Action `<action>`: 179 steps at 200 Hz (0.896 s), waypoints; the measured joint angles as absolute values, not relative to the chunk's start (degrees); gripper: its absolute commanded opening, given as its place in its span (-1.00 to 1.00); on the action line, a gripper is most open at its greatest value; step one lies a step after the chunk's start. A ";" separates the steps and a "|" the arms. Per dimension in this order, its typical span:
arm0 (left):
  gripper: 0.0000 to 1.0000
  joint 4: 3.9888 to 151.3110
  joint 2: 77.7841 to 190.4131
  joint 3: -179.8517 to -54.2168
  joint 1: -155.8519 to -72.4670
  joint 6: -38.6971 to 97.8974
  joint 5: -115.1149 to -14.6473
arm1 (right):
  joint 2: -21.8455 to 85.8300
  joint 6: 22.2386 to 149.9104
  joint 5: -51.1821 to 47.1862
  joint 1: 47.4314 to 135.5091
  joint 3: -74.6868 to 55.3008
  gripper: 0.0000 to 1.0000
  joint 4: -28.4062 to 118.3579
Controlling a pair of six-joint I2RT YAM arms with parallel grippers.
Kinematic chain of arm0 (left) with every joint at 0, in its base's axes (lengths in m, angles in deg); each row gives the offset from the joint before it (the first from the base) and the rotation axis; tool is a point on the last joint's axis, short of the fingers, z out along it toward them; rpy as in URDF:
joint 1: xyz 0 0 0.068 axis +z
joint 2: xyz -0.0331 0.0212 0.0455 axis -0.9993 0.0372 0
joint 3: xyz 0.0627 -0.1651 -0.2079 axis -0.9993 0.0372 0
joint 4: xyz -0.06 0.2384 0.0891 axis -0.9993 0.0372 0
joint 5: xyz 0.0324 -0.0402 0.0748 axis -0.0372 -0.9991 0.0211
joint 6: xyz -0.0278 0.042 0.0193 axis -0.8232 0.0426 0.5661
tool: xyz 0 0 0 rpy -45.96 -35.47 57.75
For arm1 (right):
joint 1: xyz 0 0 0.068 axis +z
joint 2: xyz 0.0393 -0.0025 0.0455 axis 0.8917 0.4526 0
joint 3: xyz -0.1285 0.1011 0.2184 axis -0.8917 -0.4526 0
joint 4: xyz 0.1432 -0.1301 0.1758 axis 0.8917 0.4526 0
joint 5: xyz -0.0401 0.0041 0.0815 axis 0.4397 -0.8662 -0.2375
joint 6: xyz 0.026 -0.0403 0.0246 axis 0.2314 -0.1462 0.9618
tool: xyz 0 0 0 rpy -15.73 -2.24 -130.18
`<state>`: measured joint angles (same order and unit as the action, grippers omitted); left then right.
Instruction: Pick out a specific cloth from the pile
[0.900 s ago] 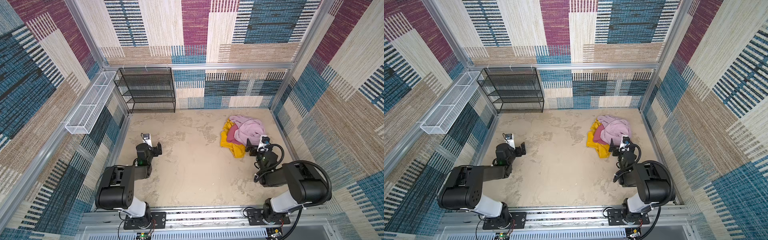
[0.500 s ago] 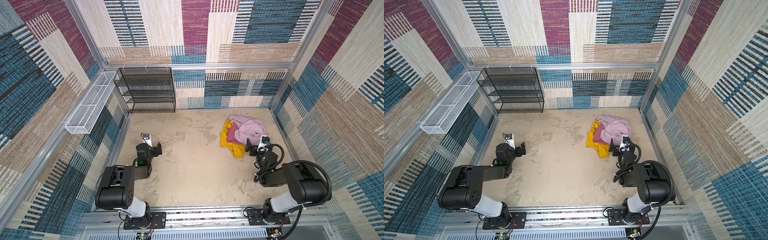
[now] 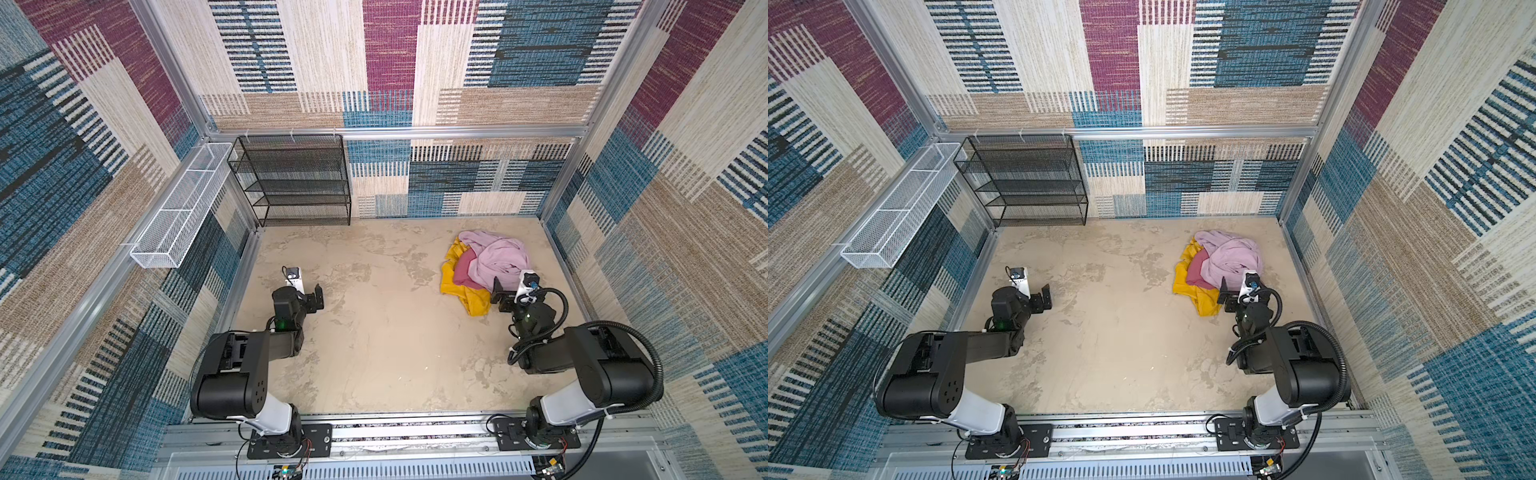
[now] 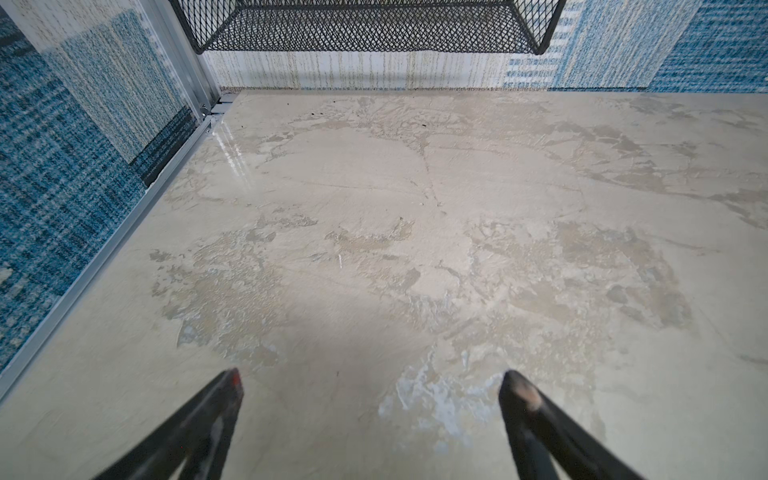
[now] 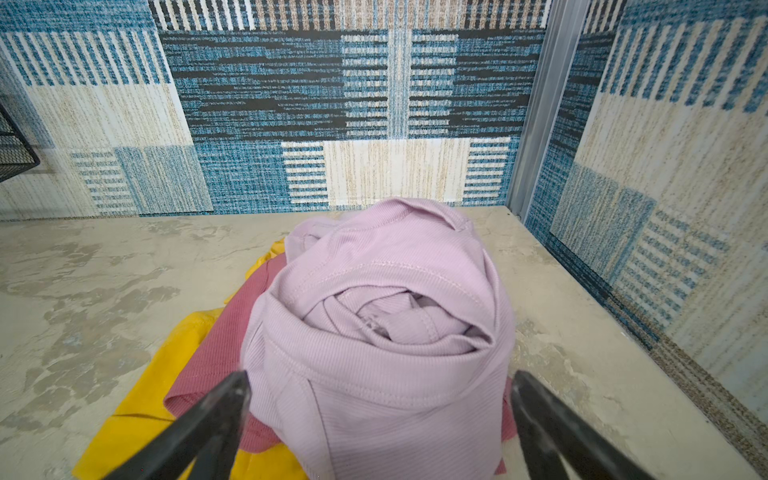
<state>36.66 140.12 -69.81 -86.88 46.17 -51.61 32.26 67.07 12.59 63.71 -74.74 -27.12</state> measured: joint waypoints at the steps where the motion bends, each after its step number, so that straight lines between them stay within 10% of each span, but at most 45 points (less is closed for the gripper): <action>1: 0.99 36.66 140.12 -69.81 -86.88 46.17 -51.61 | 32.26 67.07 12.59 63.71 -74.74 1.00 -27.12; 76: 0.98 36.66 140.12 -69.81 -86.88 46.17 -51.61 | 32.26 67.07 12.59 63.71 -74.72 1.00 -27.10; 99: 0.58 36.72 139.92 -69.81 -86.98 46.15 -51.56 | 31.89 67.05 12.44 63.71 -74.67 0.87 -26.68; 179: 0.34 56.20 124.86 -76.80 -92.25 45.52 -46.63 | 5.93 71.29 18.84 71.08 -60.05 0.63 9.97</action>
